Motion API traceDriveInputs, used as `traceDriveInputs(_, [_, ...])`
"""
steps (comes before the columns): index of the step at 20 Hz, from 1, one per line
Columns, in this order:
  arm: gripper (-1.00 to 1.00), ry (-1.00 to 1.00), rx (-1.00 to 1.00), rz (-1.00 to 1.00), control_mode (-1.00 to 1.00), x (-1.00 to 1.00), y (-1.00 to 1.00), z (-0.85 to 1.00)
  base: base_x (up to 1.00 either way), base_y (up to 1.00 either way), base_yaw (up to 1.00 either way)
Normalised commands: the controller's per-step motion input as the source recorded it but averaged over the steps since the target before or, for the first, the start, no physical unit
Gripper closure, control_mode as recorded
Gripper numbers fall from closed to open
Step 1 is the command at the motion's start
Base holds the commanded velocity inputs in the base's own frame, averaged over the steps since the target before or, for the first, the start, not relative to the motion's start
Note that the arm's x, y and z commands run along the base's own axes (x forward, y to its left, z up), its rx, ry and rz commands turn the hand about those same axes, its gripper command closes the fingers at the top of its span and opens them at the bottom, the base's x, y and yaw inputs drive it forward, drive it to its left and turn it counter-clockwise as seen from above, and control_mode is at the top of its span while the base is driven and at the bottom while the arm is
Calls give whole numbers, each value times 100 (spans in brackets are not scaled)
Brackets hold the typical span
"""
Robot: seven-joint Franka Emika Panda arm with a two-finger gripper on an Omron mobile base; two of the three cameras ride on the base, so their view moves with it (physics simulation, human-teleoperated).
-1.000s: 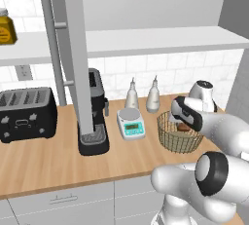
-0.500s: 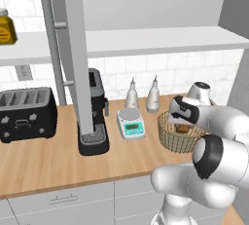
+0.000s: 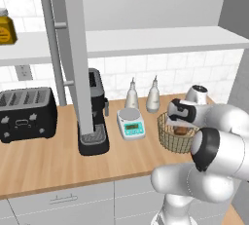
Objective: Open the cabinet, pick up the bread from the cabinet and place it in the basket. Then move the basket to the dining counter.
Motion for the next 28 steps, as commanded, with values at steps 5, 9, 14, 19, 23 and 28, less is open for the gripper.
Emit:
traceDriveInputs(5, [-100, 0, 0, 0, -100, 0, 2, -2, 0, 0, 0])
traceDriveInputs(9, [-100, 0, 0, 0, -100, 0, 1, 0, 0, 0, 0])
traceDriveInputs(14, [-100, 0, 0, 0, -100, 0, 3, 32, 0, 0, 0])
traceDriveInputs(19, [-100, 0, 0, 0, -100, -50, 0, 88, 0, 0, 0])
traceDriveInputs(23, [-100, 0, 0, -5, -100, -100, -13, 24, 0, 0, 0])
traceDriveInputs(28, [-100, 0, 0, -21, -100, -50, -7, 2, 0, 0, 0])
